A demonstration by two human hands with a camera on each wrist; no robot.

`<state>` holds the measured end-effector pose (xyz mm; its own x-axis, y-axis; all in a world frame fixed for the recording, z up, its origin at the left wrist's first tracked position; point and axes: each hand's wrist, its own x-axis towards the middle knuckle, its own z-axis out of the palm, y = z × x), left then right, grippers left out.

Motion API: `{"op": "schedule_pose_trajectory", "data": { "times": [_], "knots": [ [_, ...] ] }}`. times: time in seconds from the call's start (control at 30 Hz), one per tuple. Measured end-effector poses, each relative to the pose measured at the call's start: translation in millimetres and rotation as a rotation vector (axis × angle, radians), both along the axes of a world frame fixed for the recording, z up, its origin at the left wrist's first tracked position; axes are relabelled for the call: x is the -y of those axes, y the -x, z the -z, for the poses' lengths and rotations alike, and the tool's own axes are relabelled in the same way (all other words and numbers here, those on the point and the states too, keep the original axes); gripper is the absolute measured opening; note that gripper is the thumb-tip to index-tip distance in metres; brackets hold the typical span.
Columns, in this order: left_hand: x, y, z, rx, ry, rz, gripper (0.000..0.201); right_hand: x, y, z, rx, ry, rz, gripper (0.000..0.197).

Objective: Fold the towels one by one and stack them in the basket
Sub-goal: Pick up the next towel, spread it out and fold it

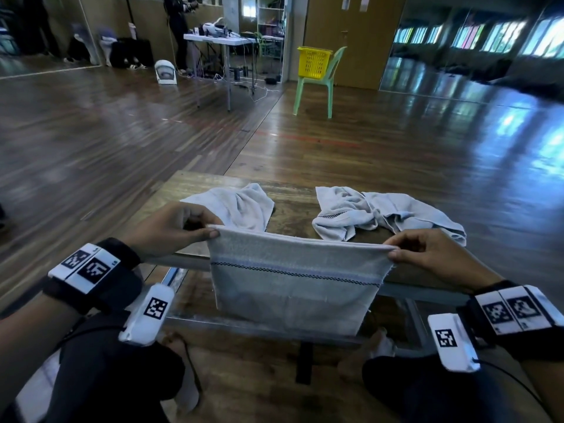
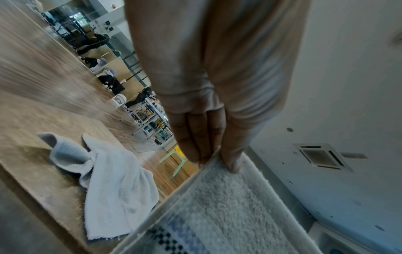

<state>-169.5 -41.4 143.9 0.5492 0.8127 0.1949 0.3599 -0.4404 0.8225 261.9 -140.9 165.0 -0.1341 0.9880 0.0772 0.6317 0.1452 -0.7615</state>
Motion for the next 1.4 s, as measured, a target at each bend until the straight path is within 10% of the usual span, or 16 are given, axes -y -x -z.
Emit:
{"op": "schedule_pose_trajectory", "data": {
  "times": [0.33,0.67,1.03,1.4],
  "knots": [
    [-54,-28,-6,-0.122,-0.195,-0.234,0.016,-61,-4,-1,0.248,-0.127,0.151,0.013],
    [-59,-46,-98,0.109,-0.527,-0.265,0.012,-77,-16,-74,-0.107,-0.596,0.324,0.017],
    [-56,-43,42,-0.339,-0.166,-0.127,0.018,-66,-20,49,0.264,0.058,0.046,0.025],
    [-89,-58,123,-0.422,-0.055,-0.196,0.007,-106,-15,133,0.397,0.196,0.197,0.007]
  ]
}}
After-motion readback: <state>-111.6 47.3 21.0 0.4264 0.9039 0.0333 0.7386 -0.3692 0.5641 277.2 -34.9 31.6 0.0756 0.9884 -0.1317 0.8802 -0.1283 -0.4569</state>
